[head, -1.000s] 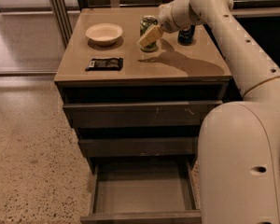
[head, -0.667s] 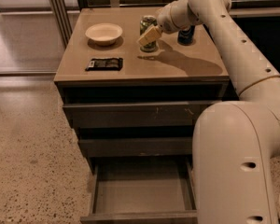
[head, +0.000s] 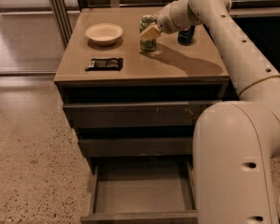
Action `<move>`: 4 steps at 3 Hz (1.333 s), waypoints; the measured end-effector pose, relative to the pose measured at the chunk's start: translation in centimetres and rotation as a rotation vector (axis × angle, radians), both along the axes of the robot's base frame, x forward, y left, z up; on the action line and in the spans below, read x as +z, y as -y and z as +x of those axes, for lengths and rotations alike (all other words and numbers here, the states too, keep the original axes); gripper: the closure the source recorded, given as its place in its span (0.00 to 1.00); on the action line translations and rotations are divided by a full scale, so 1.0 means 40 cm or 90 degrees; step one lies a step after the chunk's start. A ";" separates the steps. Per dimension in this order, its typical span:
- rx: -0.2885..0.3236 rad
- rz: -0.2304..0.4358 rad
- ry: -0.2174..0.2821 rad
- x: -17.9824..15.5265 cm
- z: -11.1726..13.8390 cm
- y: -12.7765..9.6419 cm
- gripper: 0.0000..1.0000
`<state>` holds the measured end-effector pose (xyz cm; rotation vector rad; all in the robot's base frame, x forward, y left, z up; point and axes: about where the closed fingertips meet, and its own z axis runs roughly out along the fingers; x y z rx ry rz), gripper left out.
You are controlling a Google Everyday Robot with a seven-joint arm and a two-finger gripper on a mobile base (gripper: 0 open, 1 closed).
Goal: Place green can into bottom drawer
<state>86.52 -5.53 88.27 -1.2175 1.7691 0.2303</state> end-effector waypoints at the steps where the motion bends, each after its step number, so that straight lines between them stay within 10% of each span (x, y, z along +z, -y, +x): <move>1: 0.000 0.000 0.000 0.000 0.000 0.000 0.88; 4: 0.024 -0.004 -0.002 0.023 -0.039 0.000 1.00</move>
Offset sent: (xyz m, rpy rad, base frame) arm 0.0000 0.0000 0.0000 0.0000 0.0000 0.0000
